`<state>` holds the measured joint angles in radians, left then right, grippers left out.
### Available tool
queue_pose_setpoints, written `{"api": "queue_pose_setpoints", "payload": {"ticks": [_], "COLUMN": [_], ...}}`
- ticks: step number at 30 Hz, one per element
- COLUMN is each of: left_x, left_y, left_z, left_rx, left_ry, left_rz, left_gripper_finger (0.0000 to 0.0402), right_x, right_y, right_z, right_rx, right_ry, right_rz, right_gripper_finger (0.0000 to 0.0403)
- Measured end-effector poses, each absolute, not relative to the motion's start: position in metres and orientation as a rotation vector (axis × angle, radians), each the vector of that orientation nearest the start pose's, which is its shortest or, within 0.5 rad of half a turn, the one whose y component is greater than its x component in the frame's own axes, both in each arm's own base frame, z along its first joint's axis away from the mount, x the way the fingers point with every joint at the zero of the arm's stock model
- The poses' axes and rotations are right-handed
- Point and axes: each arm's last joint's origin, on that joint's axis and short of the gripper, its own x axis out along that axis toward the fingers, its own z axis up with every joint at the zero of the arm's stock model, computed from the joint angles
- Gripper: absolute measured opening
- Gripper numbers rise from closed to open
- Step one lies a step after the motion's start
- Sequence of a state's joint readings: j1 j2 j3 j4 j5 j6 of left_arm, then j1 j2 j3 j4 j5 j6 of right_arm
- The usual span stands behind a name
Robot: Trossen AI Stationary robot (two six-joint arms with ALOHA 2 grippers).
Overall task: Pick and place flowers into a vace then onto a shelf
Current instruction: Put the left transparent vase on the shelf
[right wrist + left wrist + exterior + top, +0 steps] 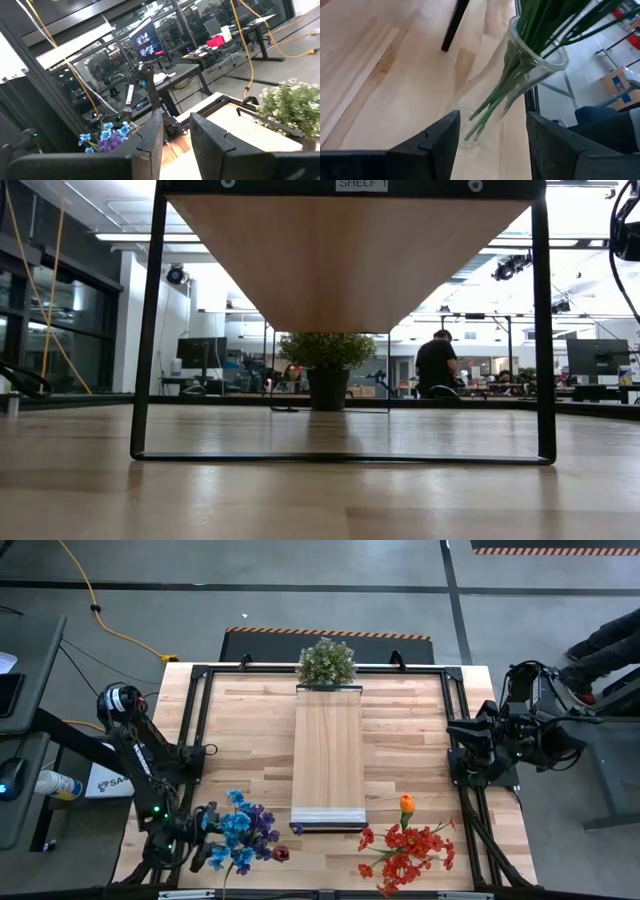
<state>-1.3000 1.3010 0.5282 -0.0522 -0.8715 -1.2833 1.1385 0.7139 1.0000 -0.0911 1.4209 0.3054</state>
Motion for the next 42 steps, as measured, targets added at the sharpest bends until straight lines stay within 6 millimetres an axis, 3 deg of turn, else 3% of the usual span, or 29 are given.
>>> {"api": "queue_pose_setpoints", "payload": {"ticks": [42], "left_x": [0.0861], "left_y": [-0.2101], "left_z": [0.1658], "left_rx": [-0.495], "left_ry": [0.569], "left_rz": [-0.096], "left_gripper_finger": [0.0262], "right_x": [0.0729], "right_y": [0.09], "right_z": [0.417], "right_rx": [0.489], "right_ry": [-0.097], "right_rz": [-0.247], "right_gripper_finger": [0.0087]}}
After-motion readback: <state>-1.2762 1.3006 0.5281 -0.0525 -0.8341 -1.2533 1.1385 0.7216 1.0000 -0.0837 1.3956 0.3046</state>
